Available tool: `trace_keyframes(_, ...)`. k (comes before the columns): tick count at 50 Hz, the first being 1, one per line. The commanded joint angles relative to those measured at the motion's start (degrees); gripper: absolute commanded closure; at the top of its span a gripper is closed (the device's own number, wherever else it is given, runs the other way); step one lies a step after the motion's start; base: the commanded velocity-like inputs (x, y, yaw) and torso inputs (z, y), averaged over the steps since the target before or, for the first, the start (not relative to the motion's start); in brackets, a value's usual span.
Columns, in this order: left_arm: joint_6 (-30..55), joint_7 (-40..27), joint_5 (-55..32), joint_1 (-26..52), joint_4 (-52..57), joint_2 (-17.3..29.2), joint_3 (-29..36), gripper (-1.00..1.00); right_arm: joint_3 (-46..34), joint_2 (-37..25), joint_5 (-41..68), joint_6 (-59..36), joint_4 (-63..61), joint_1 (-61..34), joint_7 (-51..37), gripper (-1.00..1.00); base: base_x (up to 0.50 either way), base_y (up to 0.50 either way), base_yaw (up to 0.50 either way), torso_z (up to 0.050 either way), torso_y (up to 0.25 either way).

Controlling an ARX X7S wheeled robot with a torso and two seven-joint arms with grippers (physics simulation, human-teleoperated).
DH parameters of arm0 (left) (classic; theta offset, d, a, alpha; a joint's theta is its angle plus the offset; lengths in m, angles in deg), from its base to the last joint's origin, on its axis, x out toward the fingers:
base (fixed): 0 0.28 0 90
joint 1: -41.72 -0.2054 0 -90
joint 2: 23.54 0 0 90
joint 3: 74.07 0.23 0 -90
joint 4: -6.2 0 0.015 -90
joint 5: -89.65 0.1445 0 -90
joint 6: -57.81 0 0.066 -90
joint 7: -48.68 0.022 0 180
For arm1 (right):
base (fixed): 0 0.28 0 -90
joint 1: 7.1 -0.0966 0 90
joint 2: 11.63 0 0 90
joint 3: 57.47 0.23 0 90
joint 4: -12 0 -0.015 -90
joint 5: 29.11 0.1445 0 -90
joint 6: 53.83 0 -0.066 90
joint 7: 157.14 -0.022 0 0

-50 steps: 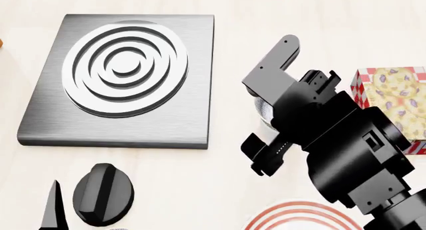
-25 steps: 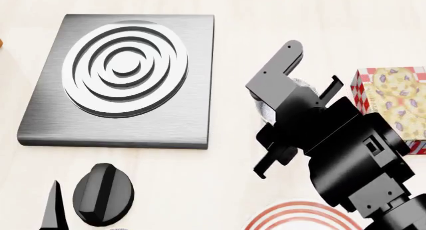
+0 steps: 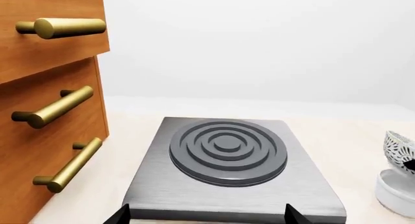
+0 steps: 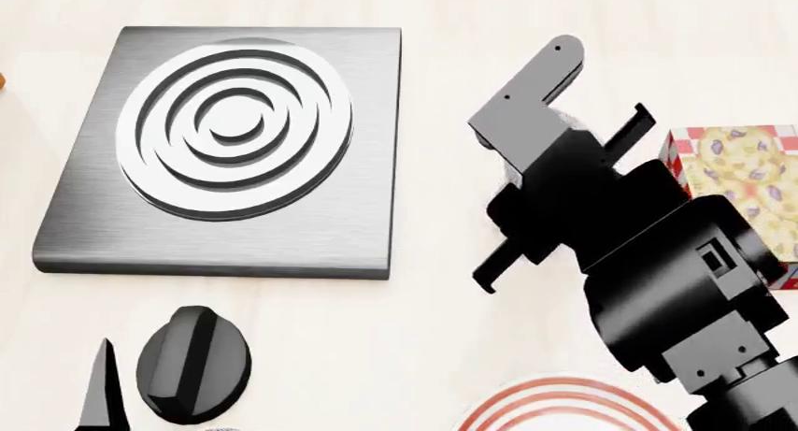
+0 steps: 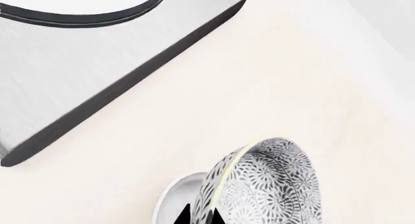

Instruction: Pick the akita bowl on the ramekin and place it on the plate.

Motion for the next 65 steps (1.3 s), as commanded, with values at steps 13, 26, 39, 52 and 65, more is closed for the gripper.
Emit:
trace_keyframes(13,-0.5,-0.6,-0.3,0.1,-0.4,0.4,0.4,-1.00,5.4,0.3,-3.3,7.4,2.1,-3.1,-8.0,1.00,0.00,0.00,0.00,0.000,0.000)
trace_keyframes(26,-0.7,-0.9,-0.5,0.1,-0.2,0.7,0.6,-1.00,7.3,-1.4,-1.8,4.9,-3.7,-3.8,-9.2,1.00,0.00,0.00,0.00,0.000,0.000)
trace_keyframes(39,-0.5,-1.3,-1.0,0.0,0.4,1.0,0.7,-1.00,4.9,-7.1,0.4,-8.3,-19.9,-5.8,-6.0,1.00,0.00,0.00,0.00,0.000,0.000)
trace_keyframes(52,-0.4,-1.6,-1.6,0.2,0.6,1.3,0.7,-1.00,2.0,-13.0,6.5,-21.4,-37.3,-7.2,0.3,1.00,0.00,0.00,0.00,0.000,0.001)
trace_keyframes(65,-0.6,-1.9,-1.8,0.3,0.5,1.6,0.8,-1.00,-0.3,-17.7,10.6,-28.7,-49.5,-7.4,3.2,1.00,0.00,0.00,0.00,0.000,0.000)
